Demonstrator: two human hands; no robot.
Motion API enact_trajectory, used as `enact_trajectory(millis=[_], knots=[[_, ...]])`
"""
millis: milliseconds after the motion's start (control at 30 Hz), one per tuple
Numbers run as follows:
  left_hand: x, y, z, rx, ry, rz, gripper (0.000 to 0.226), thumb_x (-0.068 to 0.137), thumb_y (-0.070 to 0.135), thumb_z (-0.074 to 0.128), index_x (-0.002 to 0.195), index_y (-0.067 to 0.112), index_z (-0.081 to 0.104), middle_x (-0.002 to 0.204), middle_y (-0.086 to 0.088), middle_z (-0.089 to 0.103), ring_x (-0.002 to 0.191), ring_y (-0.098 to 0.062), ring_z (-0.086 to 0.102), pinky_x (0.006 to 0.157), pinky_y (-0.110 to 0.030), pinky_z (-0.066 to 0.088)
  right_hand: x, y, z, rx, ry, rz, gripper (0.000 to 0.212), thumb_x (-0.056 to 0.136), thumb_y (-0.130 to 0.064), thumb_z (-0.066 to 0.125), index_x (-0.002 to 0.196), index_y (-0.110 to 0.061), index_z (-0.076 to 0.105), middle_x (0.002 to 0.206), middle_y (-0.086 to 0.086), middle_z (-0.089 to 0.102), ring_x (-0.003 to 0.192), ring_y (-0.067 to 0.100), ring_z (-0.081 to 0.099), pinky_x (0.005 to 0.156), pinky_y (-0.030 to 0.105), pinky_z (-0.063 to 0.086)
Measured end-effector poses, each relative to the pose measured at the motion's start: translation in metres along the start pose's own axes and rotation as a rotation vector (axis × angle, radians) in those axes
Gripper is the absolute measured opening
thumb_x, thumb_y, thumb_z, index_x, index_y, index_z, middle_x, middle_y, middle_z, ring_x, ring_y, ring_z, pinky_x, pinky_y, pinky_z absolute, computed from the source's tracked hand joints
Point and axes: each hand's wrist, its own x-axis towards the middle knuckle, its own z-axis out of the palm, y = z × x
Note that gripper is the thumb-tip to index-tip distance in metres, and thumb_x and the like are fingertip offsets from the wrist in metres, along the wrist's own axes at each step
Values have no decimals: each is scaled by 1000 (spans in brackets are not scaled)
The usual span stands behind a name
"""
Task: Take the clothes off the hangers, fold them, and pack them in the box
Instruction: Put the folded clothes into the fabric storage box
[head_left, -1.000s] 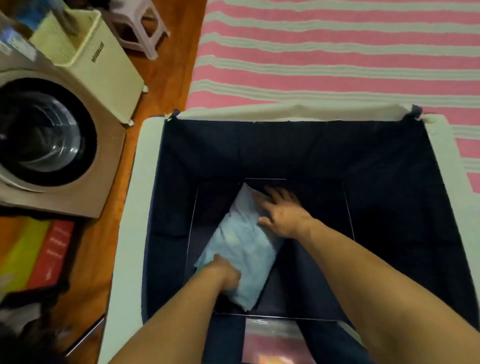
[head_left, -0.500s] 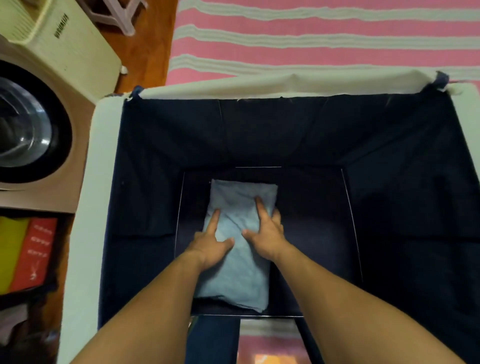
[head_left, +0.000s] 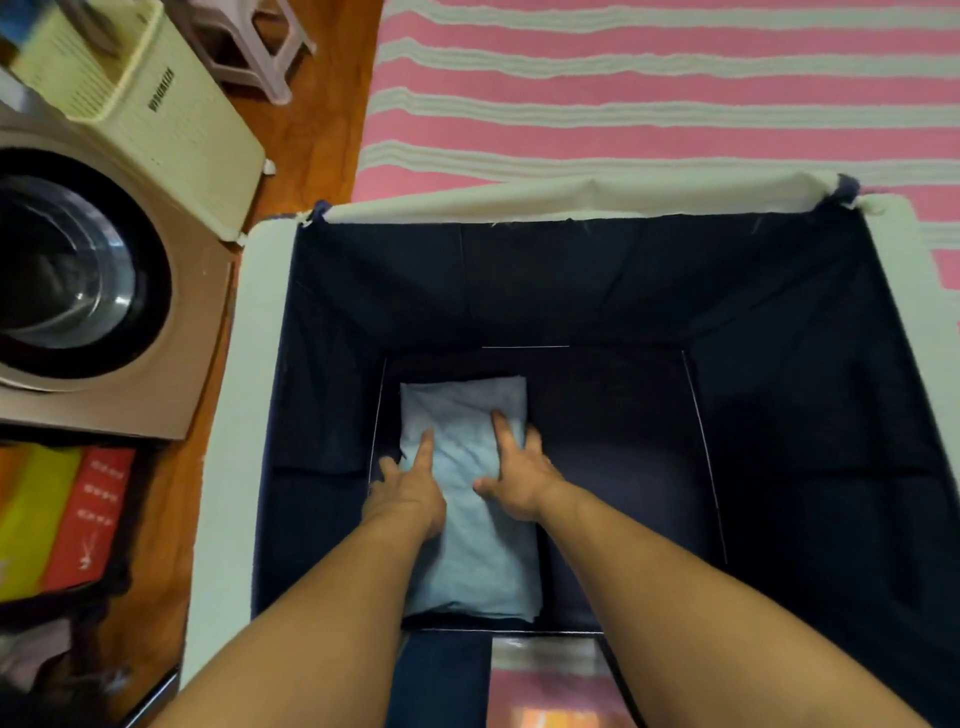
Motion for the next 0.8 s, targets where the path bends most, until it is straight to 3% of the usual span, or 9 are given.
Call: enact_trajectory(millis=[100, 167, 267, 367, 467, 533, 633, 700, 800], knots=[[-27, 32, -34, 12, 92, 40, 78, 96, 16, 46, 160, 38, 8, 164, -10, 4, 146, -35, 23, 113, -51, 38, -42, -17, -45, -135, -3, -17, 87, 97, -40, 59, 159, -37, -1, 165, 13, 5, 142, 40, 34, 111, 46, 40], [-55, 64, -61, -66, 160, 226, 60, 97, 21, 47, 155, 26, 33, 161, -11, 30, 141, -34, 39, 111, -48, 41, -94, -28, -91, -135, 121, -123, 71, 98, -36, 57, 159, -26, 21, 156, 15, 33, 135, 35, 44, 107, 43, 43], [-131, 121, -91, -442, 238, 528, 34, 94, 19, 52, 123, 27, 68, 122, -1, 71, 111, -24, 66, 96, -40, 52, -201, -21, -164, 76, 448, -362, 48, 97, -26, 59, 144, -20, 51, 134, 5, 60, 116, 18, 60, 100, 31, 47], [-231, 177, -101, -945, 216, 698, 28, 98, 11, 52, 101, 33, 69, 96, 7, 74, 84, -12, 70, 80, -30, 53, -305, 34, -232, 314, 795, -377, 37, 98, -17, 60, 134, -25, 58, 122, -6, 65, 101, 4, 63, 90, 18, 49], [-316, 241, -76, -1147, 79, 826, 28, 100, 12, 52, 101, 36, 68, 99, 7, 72, 85, -11, 69, 79, -30, 55, -359, 134, -274, 391, 963, -215, 35, 99, -20, 59, 131, -35, 56, 120, -9, 64, 99, 9, 63, 89, 32, 54], [-355, 293, -34, -1122, -41, 875, 25, 100, 15, 53, 103, 38, 64, 101, 8, 68, 77, -6, 66, 70, -23, 53, -368, 208, -286, 304, 936, -92, 40, 99, -23, 60, 137, -33, 53, 125, -3, 61, 98, 15, 63, 84, 37, 53], [-376, 373, 50, -1043, -284, 806, 30, 101, 16, 53, 116, 41, 56, 111, 7, 58, 60, -4, 54, 48, -18, 42, -350, 304, -291, 134, 742, -77, 51, 99, -23, 60, 146, -33, 44, 134, 5, 54, 102, 15, 60, 85, 29, 45], [-354, 416, 100, -962, -274, 688, 47, 102, 19, 52, 140, 43, 43, 131, 5, 49, 76, -5, 56, 56, -18, 47, -320, 353, -299, 21, 602, -138, 55, 100, -27, 58, 149, -43, 37, 138, 0, 47, 110, 12, 57, 93, 33, 49], [-308, 435, 158, -917, -64, 416, 64, 102, 22, 54, 159, 32, 25, 144, -3, 41, 112, -14, 56, 92, -27, 49, -270, 401, -304, -192, 363, -246, 62, 102, -36, 54, 155, -42, 24, 150, -2, 35, 128, 17, 48, 107, 36, 44]])
